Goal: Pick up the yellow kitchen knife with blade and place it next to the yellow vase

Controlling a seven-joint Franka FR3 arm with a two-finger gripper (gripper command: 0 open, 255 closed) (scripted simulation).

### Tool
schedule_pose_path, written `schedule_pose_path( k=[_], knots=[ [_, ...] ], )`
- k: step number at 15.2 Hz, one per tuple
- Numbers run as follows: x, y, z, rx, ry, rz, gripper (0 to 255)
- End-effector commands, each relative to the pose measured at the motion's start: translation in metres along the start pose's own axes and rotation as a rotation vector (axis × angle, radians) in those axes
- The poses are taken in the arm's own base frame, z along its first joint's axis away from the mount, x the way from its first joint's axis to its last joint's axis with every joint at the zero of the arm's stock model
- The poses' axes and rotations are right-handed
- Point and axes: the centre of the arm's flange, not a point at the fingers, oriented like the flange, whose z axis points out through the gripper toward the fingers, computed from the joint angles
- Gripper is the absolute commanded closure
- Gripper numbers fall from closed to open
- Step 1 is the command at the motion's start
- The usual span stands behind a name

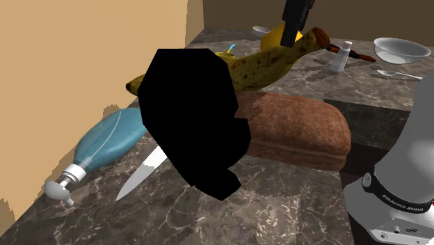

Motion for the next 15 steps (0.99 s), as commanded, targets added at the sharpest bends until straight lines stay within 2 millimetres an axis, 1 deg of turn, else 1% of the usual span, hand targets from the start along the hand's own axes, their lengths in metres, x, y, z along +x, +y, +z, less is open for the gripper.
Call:
schedule_pose_path(
  k=[1,4,8,12,15],
  knots=[
    [0.000,0.000,0.000,0.000,0.000,0.000,0],
    [0.014,-0.028,0.024,-0.003,0.004,0.124,0],
    [0.039,-0.063,0.056,-0.008,0.009,0.290,0],
    [0.069,-0.093,0.088,-0.013,0.015,0.456,0],
    [0.094,-0.111,0.112,-0.016,0.019,0.580,0]
  ],
)
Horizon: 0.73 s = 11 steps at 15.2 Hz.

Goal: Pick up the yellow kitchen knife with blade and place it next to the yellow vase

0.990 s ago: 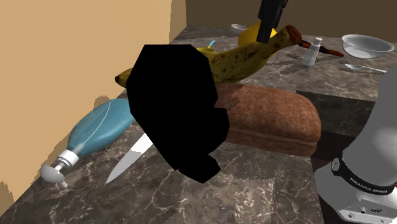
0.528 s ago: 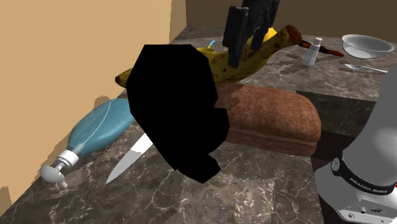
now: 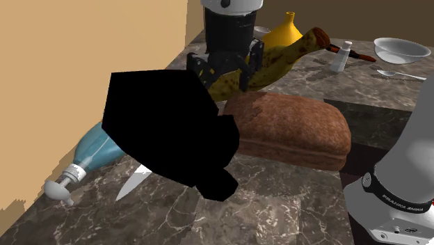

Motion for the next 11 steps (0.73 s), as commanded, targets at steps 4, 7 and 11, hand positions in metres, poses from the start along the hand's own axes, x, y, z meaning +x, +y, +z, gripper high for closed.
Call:
schedule_pose_path(
  k=[4,7,11],
  knots=[
    [0.027,-0.048,0.039,-0.004,0.007,0.214,0],
    [0.047,-0.073,0.063,-0.007,0.011,0.338,0],
    [0.078,-0.101,0.095,-0.012,0.016,0.504,0]
  ],
)
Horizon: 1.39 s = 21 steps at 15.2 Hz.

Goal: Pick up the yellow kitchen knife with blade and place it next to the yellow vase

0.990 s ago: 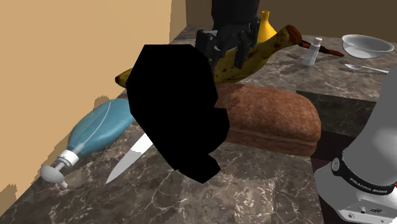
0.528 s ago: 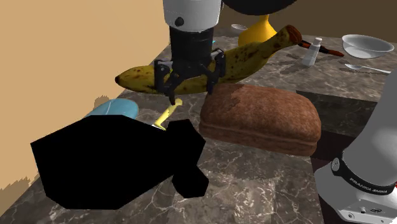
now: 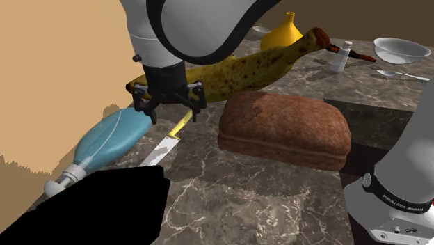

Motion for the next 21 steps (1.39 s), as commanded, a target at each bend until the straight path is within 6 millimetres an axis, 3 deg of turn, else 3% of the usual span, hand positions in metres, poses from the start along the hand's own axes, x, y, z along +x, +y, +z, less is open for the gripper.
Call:
schedule_pose_path(
  k=[1,9,16,17,21],
  knots=[
    [0.007,-0.017,0.014,-0.001,0.002,0.070,0],
    [0.007,-0.017,0.054,-0.001,0.002,0.070,0],
    [0.007,-0.017,0.054,-0.001,0.002,0.070,0],
    [0.007,-0.017,0.054,-0.001,0.002,0.070,255],
    [0.008,-0.017,0.054,-0.001,0.002,0.070,255]
  ],
)
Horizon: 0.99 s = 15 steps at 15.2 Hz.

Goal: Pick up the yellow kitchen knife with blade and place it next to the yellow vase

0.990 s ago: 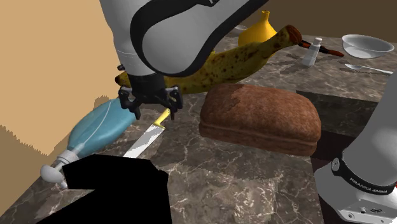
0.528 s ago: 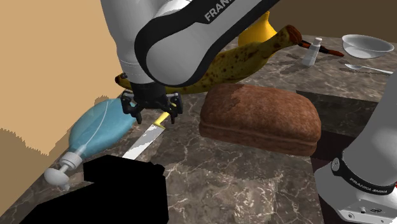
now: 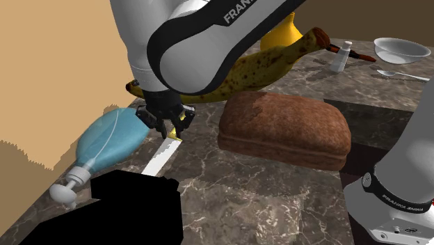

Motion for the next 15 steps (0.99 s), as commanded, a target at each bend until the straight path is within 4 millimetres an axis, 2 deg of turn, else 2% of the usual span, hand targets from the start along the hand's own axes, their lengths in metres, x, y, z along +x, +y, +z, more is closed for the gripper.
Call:
schedule_pose_path(
  k=[1,5,15],
  knots=[
    [0.000,0.000,0.000,0.000,0.000,0.000,255],
    [0.000,0.000,0.000,0.000,0.000,0.000,255],
    [0.003,-0.001,-0.053,0.000,0.000,0.000,255]
  ],
)
